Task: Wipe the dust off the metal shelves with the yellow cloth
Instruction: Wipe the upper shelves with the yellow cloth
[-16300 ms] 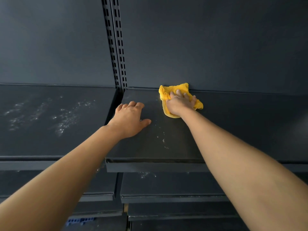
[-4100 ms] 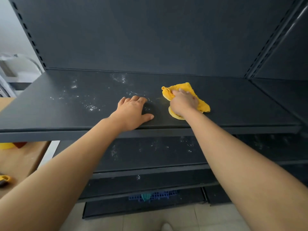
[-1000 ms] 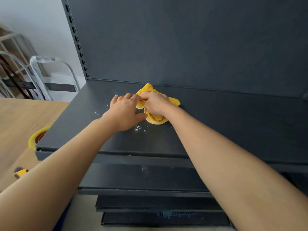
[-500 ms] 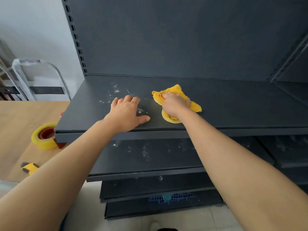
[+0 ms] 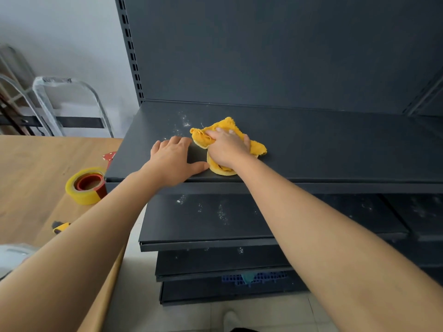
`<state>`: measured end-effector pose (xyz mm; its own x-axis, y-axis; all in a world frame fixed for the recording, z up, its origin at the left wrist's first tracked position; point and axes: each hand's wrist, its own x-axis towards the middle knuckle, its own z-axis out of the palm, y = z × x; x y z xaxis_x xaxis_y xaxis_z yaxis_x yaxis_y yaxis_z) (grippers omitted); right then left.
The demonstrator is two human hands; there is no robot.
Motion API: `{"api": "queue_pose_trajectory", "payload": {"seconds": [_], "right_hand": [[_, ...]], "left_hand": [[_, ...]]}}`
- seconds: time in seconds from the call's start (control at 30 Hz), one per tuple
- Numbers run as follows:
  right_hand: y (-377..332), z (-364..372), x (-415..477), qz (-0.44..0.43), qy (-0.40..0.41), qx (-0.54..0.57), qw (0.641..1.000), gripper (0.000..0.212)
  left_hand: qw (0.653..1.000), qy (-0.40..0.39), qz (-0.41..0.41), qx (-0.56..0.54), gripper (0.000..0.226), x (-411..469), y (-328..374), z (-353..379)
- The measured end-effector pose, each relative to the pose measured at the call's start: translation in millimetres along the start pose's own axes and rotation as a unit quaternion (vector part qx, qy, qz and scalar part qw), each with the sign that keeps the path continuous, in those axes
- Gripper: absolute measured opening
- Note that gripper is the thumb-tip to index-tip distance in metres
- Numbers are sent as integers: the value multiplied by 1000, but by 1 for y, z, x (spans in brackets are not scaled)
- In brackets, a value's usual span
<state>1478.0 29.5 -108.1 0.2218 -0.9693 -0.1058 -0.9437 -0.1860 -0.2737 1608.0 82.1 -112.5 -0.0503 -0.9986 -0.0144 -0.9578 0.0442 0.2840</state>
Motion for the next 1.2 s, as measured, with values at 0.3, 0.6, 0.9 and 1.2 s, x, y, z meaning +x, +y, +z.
{"api": "queue_pose_trajectory", "payload": {"seconds": [0.3,0.6,0.9,1.2], "right_hand": [[10,-6,44,14,-8,-14,1000,58],[14,-14,112,0,-22,-27,999,57],[-36,-5,143,-77,-37,-49,995,54],[-62,-10,100,-179,-89,40,979,62]], "left_hand": [[1000,2,-1,-3,67,29,2,-3],[999,10,-32,0,69,75,-5,-9],[995,29,-98,10,71,75,-33,-18],[994,41,-95,24,69,39,-51,-26]]}}
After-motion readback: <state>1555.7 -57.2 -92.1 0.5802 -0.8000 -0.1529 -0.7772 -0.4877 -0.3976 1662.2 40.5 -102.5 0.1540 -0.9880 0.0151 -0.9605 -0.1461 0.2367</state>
